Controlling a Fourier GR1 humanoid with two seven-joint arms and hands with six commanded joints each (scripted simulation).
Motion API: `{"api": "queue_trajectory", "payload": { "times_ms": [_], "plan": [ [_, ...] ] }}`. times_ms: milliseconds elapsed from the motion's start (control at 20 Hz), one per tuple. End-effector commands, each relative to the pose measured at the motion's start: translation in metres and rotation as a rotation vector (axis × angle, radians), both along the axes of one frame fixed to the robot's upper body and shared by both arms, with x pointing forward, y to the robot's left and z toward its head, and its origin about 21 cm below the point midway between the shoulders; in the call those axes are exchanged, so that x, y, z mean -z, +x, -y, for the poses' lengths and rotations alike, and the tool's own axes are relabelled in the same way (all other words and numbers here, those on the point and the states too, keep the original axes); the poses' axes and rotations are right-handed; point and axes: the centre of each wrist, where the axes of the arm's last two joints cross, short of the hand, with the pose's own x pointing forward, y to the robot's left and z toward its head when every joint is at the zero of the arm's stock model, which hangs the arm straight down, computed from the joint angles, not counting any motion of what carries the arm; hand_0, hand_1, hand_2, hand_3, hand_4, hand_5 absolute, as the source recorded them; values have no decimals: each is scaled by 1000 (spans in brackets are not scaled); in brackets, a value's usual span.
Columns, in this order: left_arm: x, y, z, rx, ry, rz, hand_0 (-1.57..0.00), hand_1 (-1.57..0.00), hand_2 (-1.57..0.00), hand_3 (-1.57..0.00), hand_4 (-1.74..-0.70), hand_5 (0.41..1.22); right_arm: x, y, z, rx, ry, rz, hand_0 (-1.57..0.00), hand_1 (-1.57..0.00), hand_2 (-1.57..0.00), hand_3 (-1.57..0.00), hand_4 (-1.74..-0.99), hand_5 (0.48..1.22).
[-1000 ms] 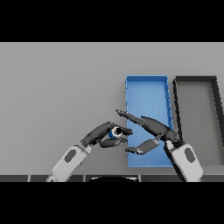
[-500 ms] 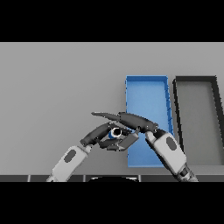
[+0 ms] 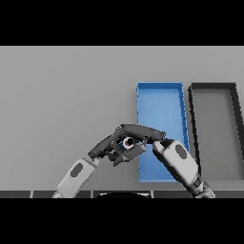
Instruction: Pick up the blue pipe and place it into the blue bin.
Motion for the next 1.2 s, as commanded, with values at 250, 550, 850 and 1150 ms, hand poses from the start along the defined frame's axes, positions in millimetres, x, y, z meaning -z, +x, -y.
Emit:
{"api": "queue_trajectory", "payload": {
  "times_ms": [250, 550, 850, 1150],
  "plan": [
    [1, 1, -3, -2, -39, -10, -1503, -1497, -1401, -1486, -1723, 1221, -1, -2, -4, 2, 5, 114, -1512, -1511, -1514, -1489, -1470, 1138],
    [2, 7, -12, 76, 96, 106, -592, -554, -500, -546, -1216, 1221, -1, -7, -4, 16, 5, 67, -1556, -1555, -1556, -1549, -1490, 1199],
    [3, 9, -17, 56, 149, 140, -154, -145, -130, -142, -942, 785, 2, -10, -6, 6, -2, 62, -1567, -1567, -1567, -1565, -1496, 1215],
    [4, 9, -17, 32, 144, 101, -40, -37, -33, -37, -887, 599, 0, -8, -8, 17, 1, 71, -1570, -1570, -1570, -1570, -1490, 1220]
  ]
}}
